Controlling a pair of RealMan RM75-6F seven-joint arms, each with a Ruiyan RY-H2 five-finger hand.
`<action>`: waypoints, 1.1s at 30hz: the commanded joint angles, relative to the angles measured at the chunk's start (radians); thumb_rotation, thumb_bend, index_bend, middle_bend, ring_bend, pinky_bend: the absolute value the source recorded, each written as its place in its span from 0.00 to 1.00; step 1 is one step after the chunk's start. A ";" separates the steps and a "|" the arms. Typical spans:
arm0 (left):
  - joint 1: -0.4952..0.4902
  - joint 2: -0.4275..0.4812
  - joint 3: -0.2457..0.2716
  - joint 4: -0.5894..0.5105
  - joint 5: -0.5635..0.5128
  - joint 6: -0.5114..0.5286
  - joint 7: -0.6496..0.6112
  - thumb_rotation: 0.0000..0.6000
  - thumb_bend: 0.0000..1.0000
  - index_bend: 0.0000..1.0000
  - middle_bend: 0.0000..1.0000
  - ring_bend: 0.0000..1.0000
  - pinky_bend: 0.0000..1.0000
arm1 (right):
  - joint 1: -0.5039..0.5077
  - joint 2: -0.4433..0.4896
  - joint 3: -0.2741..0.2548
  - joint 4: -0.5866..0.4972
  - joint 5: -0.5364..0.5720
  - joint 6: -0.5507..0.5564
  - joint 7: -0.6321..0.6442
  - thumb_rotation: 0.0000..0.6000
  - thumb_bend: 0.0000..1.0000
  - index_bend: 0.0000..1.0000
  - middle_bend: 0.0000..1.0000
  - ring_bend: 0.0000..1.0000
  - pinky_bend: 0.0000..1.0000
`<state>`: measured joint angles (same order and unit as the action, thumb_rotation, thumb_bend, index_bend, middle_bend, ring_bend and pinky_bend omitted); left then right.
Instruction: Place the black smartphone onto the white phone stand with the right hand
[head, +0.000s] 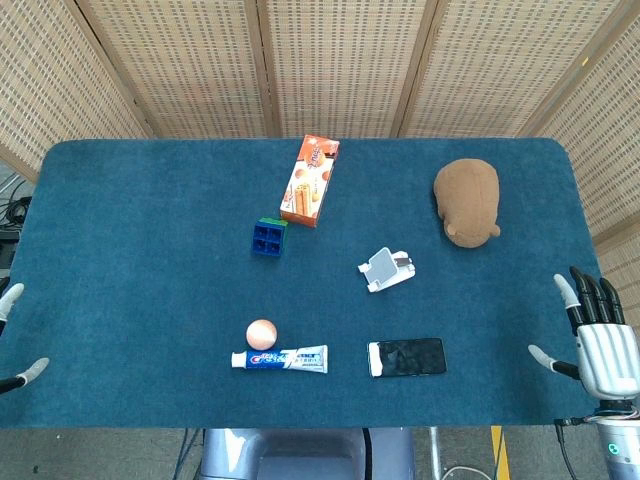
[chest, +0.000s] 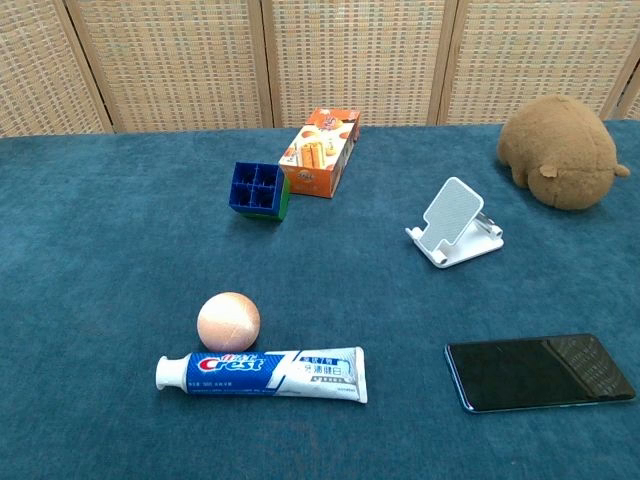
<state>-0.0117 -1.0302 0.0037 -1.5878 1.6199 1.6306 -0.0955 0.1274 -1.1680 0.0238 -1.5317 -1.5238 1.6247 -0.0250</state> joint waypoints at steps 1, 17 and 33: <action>-0.001 -0.001 0.001 0.000 0.001 -0.004 0.004 1.00 0.00 0.00 0.00 0.00 0.00 | -0.002 0.002 0.001 -0.001 -0.003 -0.003 -0.002 1.00 0.00 0.00 0.00 0.00 0.00; -0.009 -0.005 0.000 -0.008 -0.001 -0.025 0.025 1.00 0.00 0.00 0.00 0.00 0.00 | 0.132 0.046 -0.111 -0.042 -0.186 -0.313 0.016 1.00 0.00 0.07 0.12 0.05 0.13; -0.023 0.000 -0.010 -0.016 -0.033 -0.062 0.027 1.00 0.00 0.00 0.00 0.00 0.00 | 0.243 -0.174 -0.052 -0.074 0.002 -0.600 -0.322 1.00 0.06 0.19 0.19 0.14 0.23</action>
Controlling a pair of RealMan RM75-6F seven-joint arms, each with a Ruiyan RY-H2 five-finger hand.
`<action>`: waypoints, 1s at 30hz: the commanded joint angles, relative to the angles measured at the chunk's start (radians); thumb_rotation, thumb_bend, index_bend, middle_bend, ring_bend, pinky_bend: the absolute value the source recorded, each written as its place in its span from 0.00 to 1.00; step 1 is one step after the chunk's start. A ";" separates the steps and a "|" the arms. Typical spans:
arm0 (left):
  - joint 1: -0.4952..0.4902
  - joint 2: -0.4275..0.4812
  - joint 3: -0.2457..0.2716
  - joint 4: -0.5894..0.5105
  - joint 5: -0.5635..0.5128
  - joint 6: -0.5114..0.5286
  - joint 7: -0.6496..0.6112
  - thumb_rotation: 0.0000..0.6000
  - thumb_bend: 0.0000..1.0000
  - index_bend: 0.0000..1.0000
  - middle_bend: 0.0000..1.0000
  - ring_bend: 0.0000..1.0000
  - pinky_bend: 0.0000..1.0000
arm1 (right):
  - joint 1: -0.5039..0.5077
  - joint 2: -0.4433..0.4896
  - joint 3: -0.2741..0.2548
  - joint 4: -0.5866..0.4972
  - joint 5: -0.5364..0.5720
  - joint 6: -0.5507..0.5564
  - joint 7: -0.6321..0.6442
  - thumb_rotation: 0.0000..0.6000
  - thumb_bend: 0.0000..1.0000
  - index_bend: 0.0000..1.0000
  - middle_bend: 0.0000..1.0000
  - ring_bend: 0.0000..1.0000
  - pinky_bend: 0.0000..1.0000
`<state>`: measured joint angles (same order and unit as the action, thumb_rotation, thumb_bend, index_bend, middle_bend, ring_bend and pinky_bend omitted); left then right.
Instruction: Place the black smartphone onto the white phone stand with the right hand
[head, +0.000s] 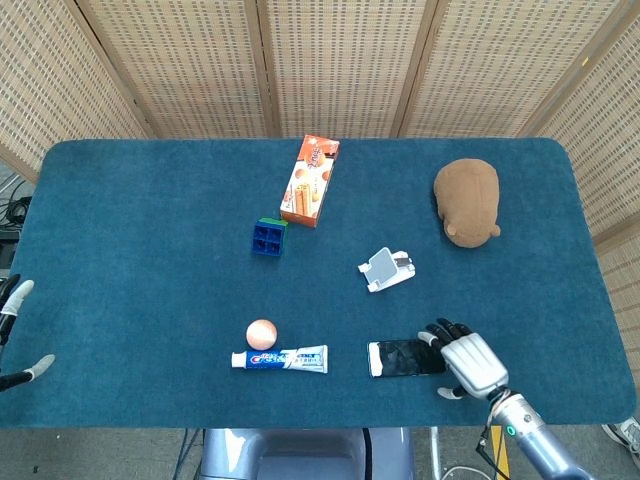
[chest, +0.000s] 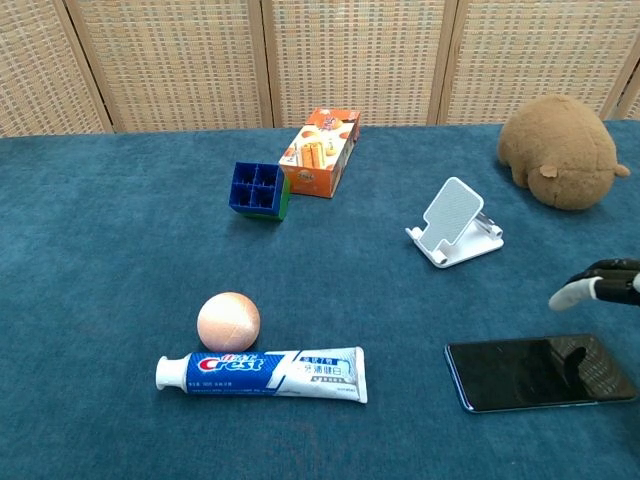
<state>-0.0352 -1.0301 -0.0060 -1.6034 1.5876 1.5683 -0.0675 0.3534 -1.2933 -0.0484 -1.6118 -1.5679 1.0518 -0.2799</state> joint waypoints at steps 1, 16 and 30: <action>0.000 0.001 0.000 0.000 -0.001 0.000 -0.002 1.00 0.00 0.00 0.00 0.00 0.00 | 0.019 -0.062 0.025 0.011 0.057 -0.030 -0.084 1.00 0.06 0.20 0.19 0.14 0.23; -0.001 0.001 0.001 0.001 -0.001 -0.005 -0.001 1.00 0.00 0.00 0.00 0.00 0.00 | 0.039 -0.135 0.028 0.083 0.094 -0.038 -0.171 1.00 0.14 0.25 0.24 0.19 0.26; -0.004 -0.001 0.002 -0.002 -0.001 -0.011 0.006 1.00 0.00 0.00 0.00 0.00 0.00 | 0.062 -0.152 0.025 0.109 0.097 -0.061 -0.130 1.00 0.18 0.26 0.26 0.21 0.26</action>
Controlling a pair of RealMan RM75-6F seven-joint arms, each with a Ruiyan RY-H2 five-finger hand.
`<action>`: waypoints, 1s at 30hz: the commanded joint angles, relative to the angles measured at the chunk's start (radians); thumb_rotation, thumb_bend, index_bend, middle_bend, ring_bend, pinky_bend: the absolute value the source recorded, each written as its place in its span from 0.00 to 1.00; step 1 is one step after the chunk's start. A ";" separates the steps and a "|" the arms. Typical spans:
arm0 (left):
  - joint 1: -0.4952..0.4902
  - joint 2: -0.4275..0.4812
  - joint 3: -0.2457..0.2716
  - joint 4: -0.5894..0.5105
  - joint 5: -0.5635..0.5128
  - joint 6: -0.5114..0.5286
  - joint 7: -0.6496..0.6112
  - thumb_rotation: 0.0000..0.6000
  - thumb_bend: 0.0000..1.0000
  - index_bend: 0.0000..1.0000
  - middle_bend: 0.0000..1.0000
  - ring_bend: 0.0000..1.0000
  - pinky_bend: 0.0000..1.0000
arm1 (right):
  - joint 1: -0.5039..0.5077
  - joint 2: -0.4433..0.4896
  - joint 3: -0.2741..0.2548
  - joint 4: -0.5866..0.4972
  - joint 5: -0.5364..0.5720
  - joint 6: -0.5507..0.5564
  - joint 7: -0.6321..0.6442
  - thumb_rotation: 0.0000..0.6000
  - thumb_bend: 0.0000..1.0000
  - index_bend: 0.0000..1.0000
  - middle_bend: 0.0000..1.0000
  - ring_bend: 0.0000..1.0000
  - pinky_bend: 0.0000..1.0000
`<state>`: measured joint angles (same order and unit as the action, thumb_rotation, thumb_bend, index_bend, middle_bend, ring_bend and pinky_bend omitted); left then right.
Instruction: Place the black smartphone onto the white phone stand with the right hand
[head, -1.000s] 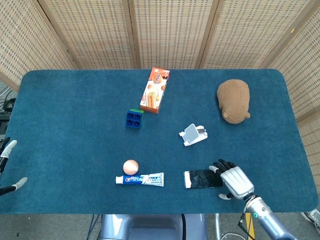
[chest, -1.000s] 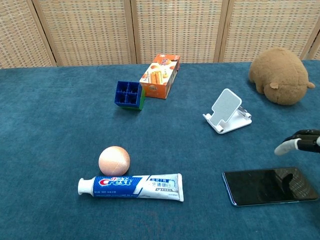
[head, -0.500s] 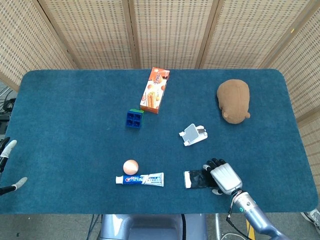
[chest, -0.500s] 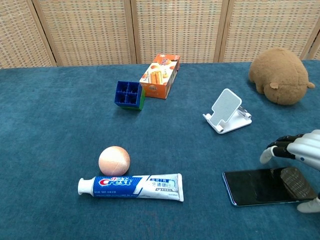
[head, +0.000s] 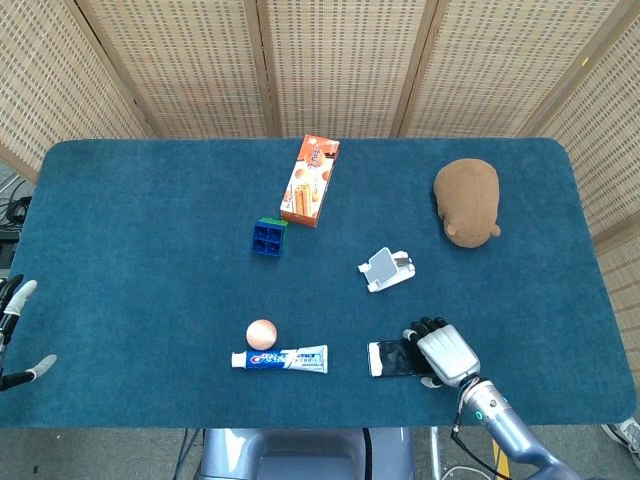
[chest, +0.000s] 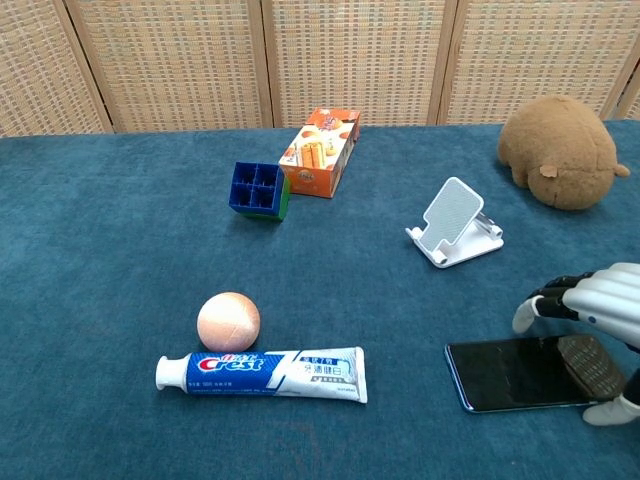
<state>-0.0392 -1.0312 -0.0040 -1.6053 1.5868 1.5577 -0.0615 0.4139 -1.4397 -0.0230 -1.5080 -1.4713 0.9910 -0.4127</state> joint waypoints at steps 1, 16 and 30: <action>0.000 0.000 0.000 0.000 -0.001 -0.002 0.001 1.00 0.00 0.00 0.00 0.00 0.00 | 0.002 -0.010 -0.001 0.010 -0.001 0.001 0.002 1.00 0.19 0.26 0.26 0.21 0.26; -0.003 -0.002 0.000 -0.002 -0.005 -0.009 0.007 1.00 0.00 0.00 0.00 0.00 0.00 | 0.023 -0.031 -0.023 0.068 -0.022 -0.016 0.050 1.00 0.47 0.42 0.54 0.50 0.41; -0.003 -0.001 0.002 0.000 0.000 -0.006 -0.001 1.00 0.00 0.00 0.00 0.00 0.00 | 0.028 0.039 -0.059 0.057 -0.193 0.117 0.195 1.00 0.59 0.47 0.58 0.54 0.42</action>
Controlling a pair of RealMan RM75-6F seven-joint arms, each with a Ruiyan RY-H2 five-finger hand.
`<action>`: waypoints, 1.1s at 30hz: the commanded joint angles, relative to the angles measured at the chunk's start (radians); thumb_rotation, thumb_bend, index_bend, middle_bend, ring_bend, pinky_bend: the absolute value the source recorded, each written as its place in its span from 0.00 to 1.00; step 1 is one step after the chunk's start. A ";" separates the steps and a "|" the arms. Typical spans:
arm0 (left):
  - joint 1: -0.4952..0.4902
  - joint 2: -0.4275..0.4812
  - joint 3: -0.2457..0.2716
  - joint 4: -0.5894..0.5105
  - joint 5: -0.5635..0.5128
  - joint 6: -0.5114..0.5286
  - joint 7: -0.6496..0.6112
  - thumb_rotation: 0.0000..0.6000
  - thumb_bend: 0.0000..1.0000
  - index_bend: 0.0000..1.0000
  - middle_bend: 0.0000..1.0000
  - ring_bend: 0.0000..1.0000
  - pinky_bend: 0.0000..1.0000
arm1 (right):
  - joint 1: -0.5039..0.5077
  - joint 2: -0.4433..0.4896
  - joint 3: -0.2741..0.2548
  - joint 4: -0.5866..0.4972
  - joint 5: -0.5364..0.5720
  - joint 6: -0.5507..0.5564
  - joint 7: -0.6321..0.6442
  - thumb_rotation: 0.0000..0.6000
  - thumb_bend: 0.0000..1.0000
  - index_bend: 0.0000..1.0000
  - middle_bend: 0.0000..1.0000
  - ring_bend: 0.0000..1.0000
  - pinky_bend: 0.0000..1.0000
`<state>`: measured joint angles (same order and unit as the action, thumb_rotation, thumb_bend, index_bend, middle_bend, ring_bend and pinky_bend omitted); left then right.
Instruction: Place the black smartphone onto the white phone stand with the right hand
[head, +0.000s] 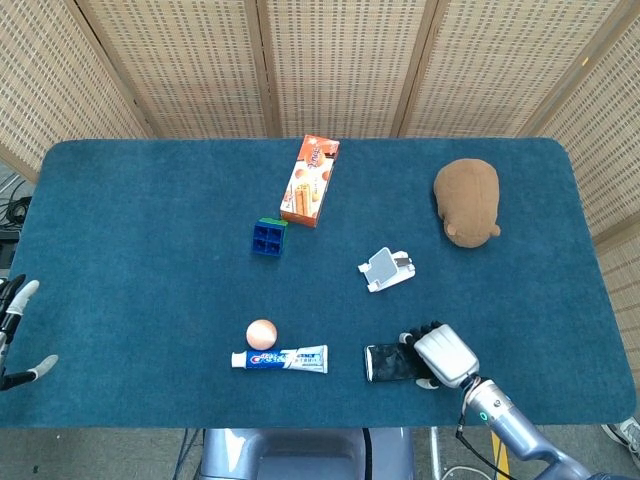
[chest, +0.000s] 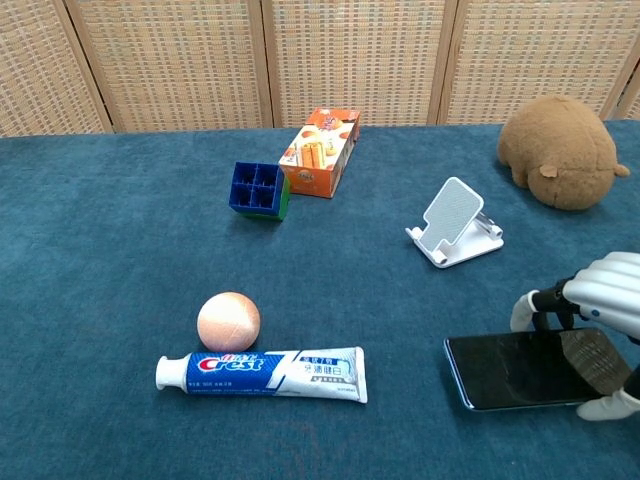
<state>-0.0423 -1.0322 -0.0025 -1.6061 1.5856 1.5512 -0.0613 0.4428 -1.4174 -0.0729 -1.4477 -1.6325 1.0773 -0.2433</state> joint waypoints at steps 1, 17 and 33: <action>0.000 0.000 0.001 0.001 0.002 0.000 -0.001 1.00 0.00 0.00 0.00 0.00 0.00 | -0.001 0.021 -0.010 -0.004 -0.039 0.039 0.033 1.00 0.59 0.47 0.58 0.54 0.42; -0.005 0.010 -0.001 -0.001 -0.007 -0.010 -0.023 1.00 0.00 0.00 0.00 0.00 0.00 | 0.130 0.178 0.231 -0.259 0.052 -0.019 -0.567 1.00 0.59 0.47 0.58 0.54 0.42; -0.037 0.049 -0.010 -0.005 -0.047 -0.086 -0.109 1.00 0.00 0.00 0.00 0.00 0.00 | 0.339 0.164 0.326 -0.434 0.531 -0.076 -1.300 1.00 0.59 0.47 0.58 0.54 0.42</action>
<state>-0.0764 -0.9867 -0.0121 -1.6125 1.5397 1.4696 -0.1638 0.7121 -1.2250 0.2458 -1.8455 -1.2421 0.9840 -1.3686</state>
